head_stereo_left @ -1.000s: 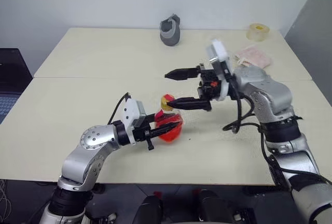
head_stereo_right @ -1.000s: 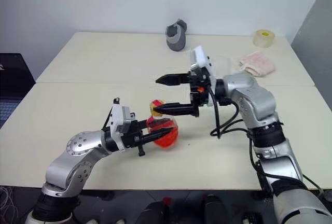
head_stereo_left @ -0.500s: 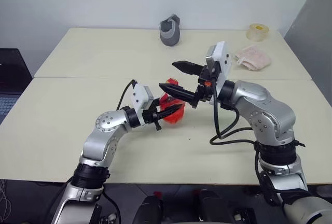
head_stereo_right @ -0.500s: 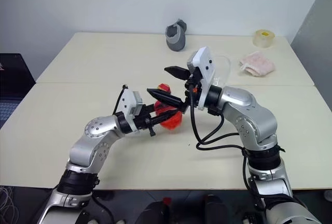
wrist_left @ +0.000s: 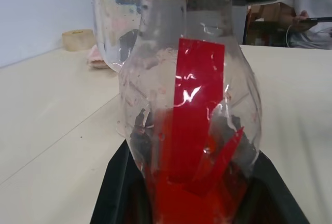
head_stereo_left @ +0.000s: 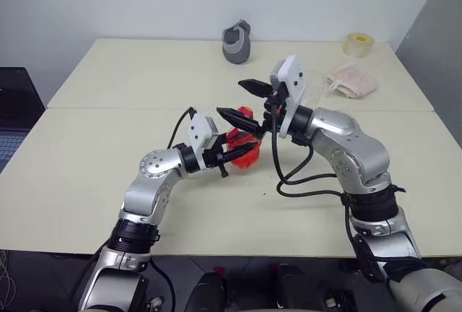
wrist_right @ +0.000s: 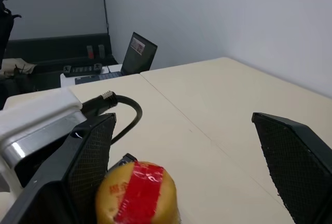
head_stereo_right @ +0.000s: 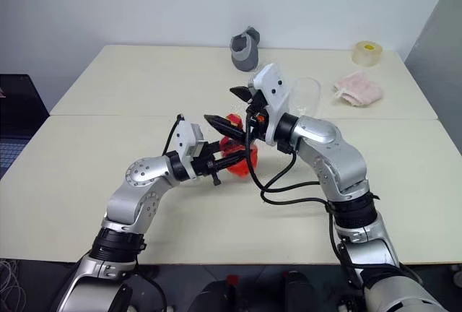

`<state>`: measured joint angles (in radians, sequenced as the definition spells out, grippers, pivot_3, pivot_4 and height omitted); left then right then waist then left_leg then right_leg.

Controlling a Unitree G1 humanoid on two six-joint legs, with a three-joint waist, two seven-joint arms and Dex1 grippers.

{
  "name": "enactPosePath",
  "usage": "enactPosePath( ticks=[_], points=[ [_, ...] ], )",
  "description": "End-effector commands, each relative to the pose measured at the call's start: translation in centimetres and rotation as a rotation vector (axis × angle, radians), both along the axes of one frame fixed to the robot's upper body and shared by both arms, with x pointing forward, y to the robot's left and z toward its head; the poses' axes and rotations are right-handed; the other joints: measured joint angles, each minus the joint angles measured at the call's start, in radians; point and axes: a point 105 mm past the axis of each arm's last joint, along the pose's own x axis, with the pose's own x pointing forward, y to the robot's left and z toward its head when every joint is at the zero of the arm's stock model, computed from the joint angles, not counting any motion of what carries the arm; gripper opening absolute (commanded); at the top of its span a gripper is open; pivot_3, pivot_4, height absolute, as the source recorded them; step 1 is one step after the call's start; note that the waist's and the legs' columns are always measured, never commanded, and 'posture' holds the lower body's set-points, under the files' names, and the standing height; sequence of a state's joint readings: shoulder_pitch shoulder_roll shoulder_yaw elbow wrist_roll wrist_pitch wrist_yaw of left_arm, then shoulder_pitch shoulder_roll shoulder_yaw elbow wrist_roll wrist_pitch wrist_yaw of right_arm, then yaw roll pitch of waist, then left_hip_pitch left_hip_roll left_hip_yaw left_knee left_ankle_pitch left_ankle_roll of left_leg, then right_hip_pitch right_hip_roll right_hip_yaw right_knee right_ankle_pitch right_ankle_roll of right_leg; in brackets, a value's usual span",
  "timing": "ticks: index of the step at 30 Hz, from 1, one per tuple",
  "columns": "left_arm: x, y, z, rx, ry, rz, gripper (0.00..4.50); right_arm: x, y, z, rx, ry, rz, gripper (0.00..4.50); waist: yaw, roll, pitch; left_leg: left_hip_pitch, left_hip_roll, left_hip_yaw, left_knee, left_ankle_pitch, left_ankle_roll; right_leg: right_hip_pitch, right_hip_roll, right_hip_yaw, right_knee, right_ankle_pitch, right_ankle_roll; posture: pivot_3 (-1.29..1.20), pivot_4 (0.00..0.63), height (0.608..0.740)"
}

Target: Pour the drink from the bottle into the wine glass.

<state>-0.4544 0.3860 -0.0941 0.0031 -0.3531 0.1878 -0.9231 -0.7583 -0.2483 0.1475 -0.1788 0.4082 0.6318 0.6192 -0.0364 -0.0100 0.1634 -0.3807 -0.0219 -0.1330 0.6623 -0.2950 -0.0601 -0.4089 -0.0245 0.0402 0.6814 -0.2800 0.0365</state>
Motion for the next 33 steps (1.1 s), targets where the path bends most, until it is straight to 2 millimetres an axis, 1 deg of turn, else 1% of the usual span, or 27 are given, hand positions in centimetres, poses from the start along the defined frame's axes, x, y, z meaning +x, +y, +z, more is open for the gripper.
enactPosePath(
  ticks=[1,5,7,10,14,16,19,24,27,33],
  points=[
    [-0.1,0.1,1.9,-0.029,-0.072,0.0,1.28,0.0,-0.9,1.3,0.005,-0.059,-0.01,4.48,0.0,0.0,0.0,0.0,0.0,0.0,0.0,0.0,0.0,0.0,0.0,0.0,0.0,0.0,0.0,0.0,0.15,0.74],
    [-0.2,0.2,1.8,-0.028,-0.071,0.007,1.28,0.4,-2.7,1.1,-0.015,-0.055,-0.042,4.48,0.0,0.0,0.0,0.0,0.0,0.0,0.0,0.0,0.001,0.0,0.0,0.0,0.0,0.0,0.0,0.0,0.15,0.74],
    [-0.1,0.3,2.0,-0.029,-0.073,0.012,1.28,0.6,-4.1,0.9,-0.032,-0.048,-0.063,4.48,0.001,0.0,0.0,0.0,0.0,0.0,0.0,-0.001,0.001,0.0,0.0,0.0,0.0,0.0,0.0,0.0,0.15,0.74],
    [0.1,0.3,2.2,-0.03,-0.077,0.016,1.28,0.6,-5.6,0.9,-0.046,-0.042,-0.077,4.48,0.002,0.0,0.0,0.0,0.0,0.0,0.0,-0.001,0.001,0.0,0.0,0.0,0.0,0.0,0.0,0.0,0.15,0.74],
    [0.2,0.3,2.3,-0.03,-0.081,0.017,1.28,0.0,-6.7,0.9,-0.057,-0.03,-0.065,4.48,0.002,0.0,0.0,0.0,0.0,0.0,0.0,-0.001,0.002,0.0,0.0,0.0,0.0,0.0,0.0,0.0,0.15,0.74],
    [0.2,0.3,2.3,-0.031,-0.081,0.015,1.28,-0.5,-6.8,0.9,-0.054,-0.019,-0.045,4.48,0.004,0.0,0.0,0.0,0.0,0.0,0.0,-0.001,0.002,0.0,0.0,0.0,0.0,0.0,0.0,0.0,0.15,0.74],
    [0.2,0.2,2.3,-0.031,-0.082,0.012,1.28,-1.5,-6.1,0.8,-0.031,0.013,0.019,4.48,-0.001,0.0,0.0,0.0,0.0,0.001,0.0,-0.001,0.002,0.0,0.0,0.0,0.0,0.0,0.0,0.0,0.15,0.74],
    [0.3,0.0,2.4,-0.033,-0.085,0.007,1.28,-2.9,-4.1,0.9,0.001,0.033,0.118,4.48,-0.003,0.0,0.0,0.0,0.001,0.0,0.0,-0.001,0.002,0.0,0.001,0.0,0.0,0.0,0.0,0.0,0.15,0.74],
    [0.4,0.0,2.5,-0.03,-0.089,0.003,1.28,-2.9,-2.5,1.3,0.023,0.024,0.147,4.48,-0.002,0.0,0.0,0.0,0.0,0.0,0.0,-0.001,0.001,0.0,0.0,0.0,0.0,0.0,0.0,0.0,0.15,0.74],
    [0.2,-0.1,2.4,-0.029,-0.089,0.0,1.28,-1.8,-0.8,1.3,0.013,-0.009,0.13,4.48,-0.003,0.0,0.0,0.0,0.0,0.0,0.0,-0.001,0.001,0.0,0.0,0.0,0.0,0.0,0.0,0.0,0.15,0.74]
  ],
)
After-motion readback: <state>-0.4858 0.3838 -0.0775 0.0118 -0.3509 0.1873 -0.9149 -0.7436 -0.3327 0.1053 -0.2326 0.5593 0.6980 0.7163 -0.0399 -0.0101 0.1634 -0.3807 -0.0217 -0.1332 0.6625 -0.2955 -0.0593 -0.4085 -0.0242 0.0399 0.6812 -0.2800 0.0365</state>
